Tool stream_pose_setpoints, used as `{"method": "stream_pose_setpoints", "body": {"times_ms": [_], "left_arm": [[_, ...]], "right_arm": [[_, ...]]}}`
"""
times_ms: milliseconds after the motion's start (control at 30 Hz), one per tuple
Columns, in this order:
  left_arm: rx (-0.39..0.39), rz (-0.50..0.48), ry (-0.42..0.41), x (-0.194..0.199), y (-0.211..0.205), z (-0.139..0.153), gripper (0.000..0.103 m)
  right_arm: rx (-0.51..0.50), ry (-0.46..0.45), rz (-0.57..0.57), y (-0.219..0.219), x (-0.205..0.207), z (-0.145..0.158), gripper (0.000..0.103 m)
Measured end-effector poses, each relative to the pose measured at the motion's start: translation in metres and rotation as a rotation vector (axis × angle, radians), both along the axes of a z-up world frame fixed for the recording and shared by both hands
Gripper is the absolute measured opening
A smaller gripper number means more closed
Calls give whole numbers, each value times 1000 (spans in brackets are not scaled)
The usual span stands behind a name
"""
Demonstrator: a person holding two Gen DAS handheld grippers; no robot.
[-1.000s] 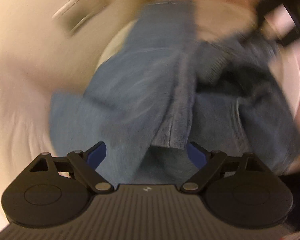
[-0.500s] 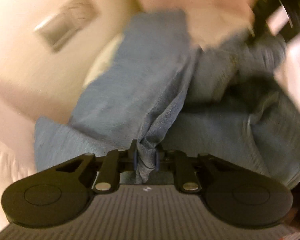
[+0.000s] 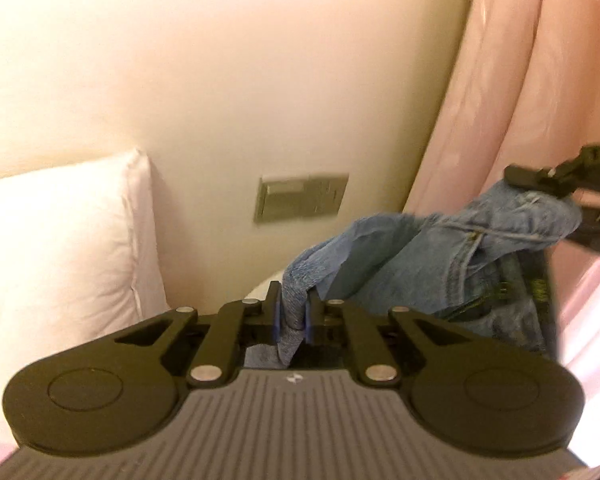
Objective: Fold clothes
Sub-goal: 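Lift the jeans with both grippers and carry them onto the pink bed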
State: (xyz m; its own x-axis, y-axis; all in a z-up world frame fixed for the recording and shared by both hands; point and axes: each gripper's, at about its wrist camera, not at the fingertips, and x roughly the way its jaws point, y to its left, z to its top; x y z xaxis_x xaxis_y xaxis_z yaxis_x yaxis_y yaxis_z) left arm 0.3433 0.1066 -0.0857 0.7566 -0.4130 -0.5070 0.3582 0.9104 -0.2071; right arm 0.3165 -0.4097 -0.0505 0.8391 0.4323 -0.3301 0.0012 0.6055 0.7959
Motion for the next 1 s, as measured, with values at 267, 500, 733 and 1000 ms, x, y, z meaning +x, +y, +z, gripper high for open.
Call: {"method": "stream_pose_setpoints", "body": {"times_ms": [267, 500, 733, 1000], "left_arm": [[-246, 107, -238, -99, 38, 90, 7], [-287, 351, -499, -282, 109, 168, 6], [-112, 745, -751, -549, 143, 245, 0], [-28, 1366, -330, -740, 142, 223, 5]], "right_arm": [[-46, -191, 120, 36, -31, 84, 10], [-6, -464, 340, 114, -99, 173, 10], [199, -571, 677, 226, -180, 225, 10], [14, -162, 1043, 418, -246, 190, 45]]}}
